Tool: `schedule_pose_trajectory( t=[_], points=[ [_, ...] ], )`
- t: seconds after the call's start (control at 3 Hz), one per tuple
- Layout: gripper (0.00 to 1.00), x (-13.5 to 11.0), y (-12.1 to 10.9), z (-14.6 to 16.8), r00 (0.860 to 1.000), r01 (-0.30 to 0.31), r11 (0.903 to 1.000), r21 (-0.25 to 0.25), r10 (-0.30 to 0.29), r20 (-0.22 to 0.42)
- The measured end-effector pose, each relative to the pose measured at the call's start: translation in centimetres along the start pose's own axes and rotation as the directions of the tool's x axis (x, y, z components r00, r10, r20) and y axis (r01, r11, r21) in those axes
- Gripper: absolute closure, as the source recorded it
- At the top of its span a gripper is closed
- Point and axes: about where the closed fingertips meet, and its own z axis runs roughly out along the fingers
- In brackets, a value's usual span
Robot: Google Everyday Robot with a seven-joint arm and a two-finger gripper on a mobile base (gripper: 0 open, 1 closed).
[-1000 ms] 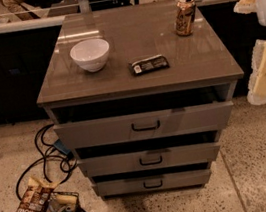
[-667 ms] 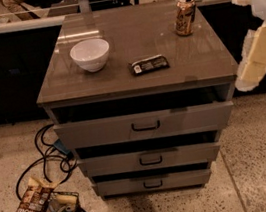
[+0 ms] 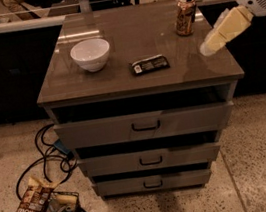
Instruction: Place orange can into white bowl
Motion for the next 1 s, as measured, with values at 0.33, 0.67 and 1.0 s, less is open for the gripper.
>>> schedule_pose_trajectory(
  t=[0.33,0.67,1.0],
  points=[
    [0.00,-0.8,-4.4,3.4,0.980,-0.127,0.9902,0.058,0.116,0.162],
    [0.00,-0.5,-7.2,4.8,0.947,-0.220,0.9684,0.117,0.184,0.263],
    [0.00,1.3,-9.2,4.8,0.916,-0.318,0.9271,0.197,0.248,0.315]
  ],
)
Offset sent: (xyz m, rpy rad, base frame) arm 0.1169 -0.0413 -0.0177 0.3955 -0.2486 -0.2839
